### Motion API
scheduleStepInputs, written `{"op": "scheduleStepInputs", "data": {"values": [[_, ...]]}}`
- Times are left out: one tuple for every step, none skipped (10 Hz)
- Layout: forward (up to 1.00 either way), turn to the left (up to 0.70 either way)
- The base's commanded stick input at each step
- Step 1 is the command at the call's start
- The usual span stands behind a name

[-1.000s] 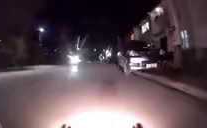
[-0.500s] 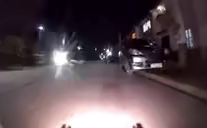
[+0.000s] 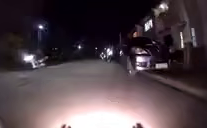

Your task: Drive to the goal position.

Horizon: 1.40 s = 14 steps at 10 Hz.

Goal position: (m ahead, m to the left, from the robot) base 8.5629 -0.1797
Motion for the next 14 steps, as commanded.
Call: {"op": "scheduleStepInputs", "data": {"values": [[0.6,-0.15],[0.6,-0.15],[0.6,-0.15],[0.6,-0.15],[0.6,-0.06],[0.6,0.0],[0.6,0.0],[0.6,0.0],[0.6,0.0],[0.6,0.0],[0.6,0.0],[0.6,0.0],[0.6,0.0],[0.6,0.0]]}}
